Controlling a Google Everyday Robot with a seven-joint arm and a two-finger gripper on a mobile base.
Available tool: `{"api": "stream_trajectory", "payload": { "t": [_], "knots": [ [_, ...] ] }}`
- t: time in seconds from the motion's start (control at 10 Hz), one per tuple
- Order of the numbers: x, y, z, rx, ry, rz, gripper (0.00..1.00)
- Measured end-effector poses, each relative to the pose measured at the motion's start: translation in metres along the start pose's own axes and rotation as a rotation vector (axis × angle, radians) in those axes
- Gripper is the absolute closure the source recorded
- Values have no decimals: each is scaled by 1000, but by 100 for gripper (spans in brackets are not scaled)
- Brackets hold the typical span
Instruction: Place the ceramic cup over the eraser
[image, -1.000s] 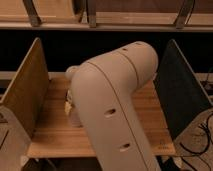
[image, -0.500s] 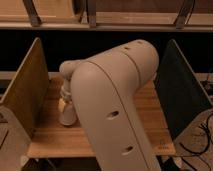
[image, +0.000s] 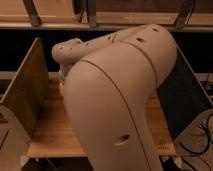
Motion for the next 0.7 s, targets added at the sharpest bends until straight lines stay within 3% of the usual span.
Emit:
{"api": "stream_trajectory", "payload": {
  "t": [0.1, 0.2, 0.4, 0.7],
  "knots": [
    [16, -22, -18, 47, 7, 68, 100],
    [26, -35, -28, 74, 12, 104, 100],
    [64, -73, -59, 142, 31, 241, 100],
    [100, -105, -97, 192, 20, 379, 100]
  ]
}}
